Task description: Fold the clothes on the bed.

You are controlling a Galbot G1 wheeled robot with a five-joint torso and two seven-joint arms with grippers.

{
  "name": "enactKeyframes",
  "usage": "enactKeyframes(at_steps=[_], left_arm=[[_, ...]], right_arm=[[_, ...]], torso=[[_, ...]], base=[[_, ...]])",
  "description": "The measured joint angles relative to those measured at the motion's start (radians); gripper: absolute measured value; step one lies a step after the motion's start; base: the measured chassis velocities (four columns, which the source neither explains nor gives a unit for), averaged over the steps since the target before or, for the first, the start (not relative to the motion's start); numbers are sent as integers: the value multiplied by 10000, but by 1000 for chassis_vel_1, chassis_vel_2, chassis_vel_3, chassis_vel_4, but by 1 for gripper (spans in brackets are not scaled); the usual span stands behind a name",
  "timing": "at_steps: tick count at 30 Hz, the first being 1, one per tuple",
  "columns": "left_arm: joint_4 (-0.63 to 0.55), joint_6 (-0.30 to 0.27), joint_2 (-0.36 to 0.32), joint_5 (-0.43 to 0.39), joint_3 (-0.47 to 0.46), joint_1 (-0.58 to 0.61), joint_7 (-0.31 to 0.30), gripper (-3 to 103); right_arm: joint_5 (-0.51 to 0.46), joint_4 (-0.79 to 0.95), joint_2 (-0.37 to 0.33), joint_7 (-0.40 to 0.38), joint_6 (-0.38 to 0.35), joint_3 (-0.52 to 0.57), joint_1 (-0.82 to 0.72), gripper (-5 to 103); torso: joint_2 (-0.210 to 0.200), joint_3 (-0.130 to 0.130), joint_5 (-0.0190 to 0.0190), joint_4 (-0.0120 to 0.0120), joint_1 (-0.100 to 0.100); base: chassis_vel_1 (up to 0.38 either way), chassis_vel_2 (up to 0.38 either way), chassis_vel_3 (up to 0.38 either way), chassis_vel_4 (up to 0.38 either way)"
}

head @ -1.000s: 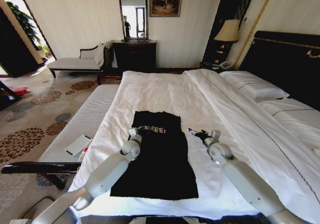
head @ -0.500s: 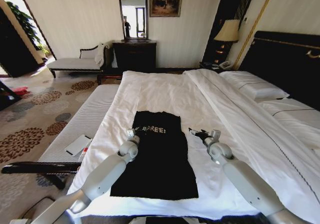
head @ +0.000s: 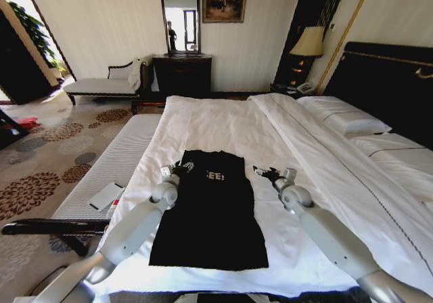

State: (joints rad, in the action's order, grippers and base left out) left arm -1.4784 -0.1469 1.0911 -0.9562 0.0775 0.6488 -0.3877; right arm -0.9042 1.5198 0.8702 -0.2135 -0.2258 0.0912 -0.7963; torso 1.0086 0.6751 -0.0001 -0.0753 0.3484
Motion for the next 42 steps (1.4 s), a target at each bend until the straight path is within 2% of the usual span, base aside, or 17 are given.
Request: enactKeyframes(at_steps=[2,8,21,27,30,36,42], left_arm=[[158,0,-22,2,-107,-5,85,100],[409,10,-26,17,-262,21,219,100],[485,31,29,14,-328,-65,357,100],[868,30,169,-2,-289,-198,500,100],[1094,-170,239,-277,-277,-332,571,100],[1987,-323,405,-546,-341,-662,940,100],[2796,-258,409,-563,-648,-990,1544,100]], right_arm=[[-16,-113,36,113,143,-81,56,100],[-98,-347,89,180,460,-144,64,100],[-187,-281,117,-165,421,-87,4,100],[-238,-347,120,-176,448,-83,15,100],[-238,-351,128,-176,454,-83,-16,100],[-241,-445,134,-177,455,-254,155,100],[-281,-670,234,-176,455,-765,690,100]], torso=[[0,0,0,3,1],[1,0,0,0,0],[0,0,1,0,2],[0,1,1,0,3],[0,-1,2,-1,-2],[1,-1,0,-4,-2],[0,0,1,8,0]], base=[[0,0,0,0],[0,0,0,0],[-25,28,32,-33],[-5,5,10,-6],[0,0,0,0],[0,0,0,0],[0,0,0,0]])
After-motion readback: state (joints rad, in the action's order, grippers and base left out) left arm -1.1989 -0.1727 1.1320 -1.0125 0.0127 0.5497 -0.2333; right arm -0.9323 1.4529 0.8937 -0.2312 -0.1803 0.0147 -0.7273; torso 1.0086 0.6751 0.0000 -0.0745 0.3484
